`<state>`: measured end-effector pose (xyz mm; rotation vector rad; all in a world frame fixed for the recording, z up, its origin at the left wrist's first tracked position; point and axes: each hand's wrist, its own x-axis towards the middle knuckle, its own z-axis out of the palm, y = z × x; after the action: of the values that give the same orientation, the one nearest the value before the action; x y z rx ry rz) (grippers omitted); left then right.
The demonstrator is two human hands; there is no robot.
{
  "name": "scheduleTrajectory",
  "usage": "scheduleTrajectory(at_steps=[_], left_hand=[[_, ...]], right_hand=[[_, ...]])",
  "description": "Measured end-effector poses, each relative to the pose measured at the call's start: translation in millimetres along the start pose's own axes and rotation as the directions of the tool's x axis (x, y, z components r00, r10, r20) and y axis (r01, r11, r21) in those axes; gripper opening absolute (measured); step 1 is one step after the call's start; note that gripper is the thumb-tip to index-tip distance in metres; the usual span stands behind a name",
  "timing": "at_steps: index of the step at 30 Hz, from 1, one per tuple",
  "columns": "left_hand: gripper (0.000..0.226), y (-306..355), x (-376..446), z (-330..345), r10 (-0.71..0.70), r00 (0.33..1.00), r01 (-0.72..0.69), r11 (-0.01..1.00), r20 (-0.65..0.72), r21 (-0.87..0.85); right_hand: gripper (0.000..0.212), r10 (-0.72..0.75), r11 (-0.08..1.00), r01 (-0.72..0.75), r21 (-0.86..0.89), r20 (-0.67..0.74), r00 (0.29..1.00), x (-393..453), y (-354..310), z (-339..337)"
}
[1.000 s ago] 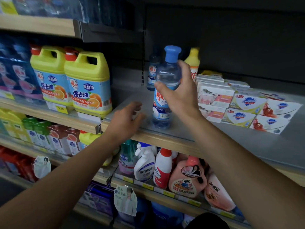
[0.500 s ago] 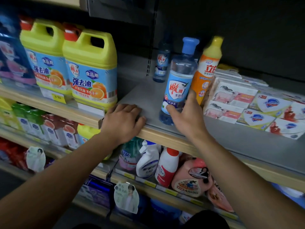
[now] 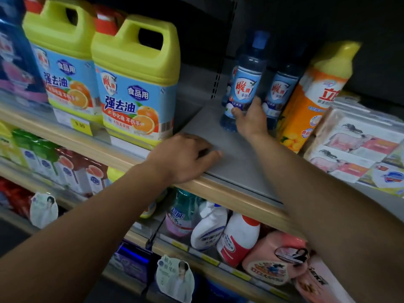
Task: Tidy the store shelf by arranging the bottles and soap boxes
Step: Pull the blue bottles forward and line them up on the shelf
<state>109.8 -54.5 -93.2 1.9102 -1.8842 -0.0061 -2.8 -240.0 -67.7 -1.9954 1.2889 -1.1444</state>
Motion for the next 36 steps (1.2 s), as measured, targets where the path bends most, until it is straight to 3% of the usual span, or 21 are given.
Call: scheduleTrajectory(at_steps=[6,16,36], left_hand=[[0.073,3,6,8,-0.02,0.999,0.015,0.99,0.038,0.141],[0.084,3,10,6,-0.035,0.994,0.024,0.994,0.106,0.104],[0.08,2,7,8,-0.011,0.999,0.007,0.992,0.035,0.124]], right_hand=[[0.047,0.013,1.0,-0.013,-0.019,-0.027,1.0,35,2,18],[0.045,0.03,0.999,-0.031,-0.018,-0.04,0.999,60,0,33],[0.046,0.084,0.996,-0.083,-0.03,0.025,0.996,69,2,32]])
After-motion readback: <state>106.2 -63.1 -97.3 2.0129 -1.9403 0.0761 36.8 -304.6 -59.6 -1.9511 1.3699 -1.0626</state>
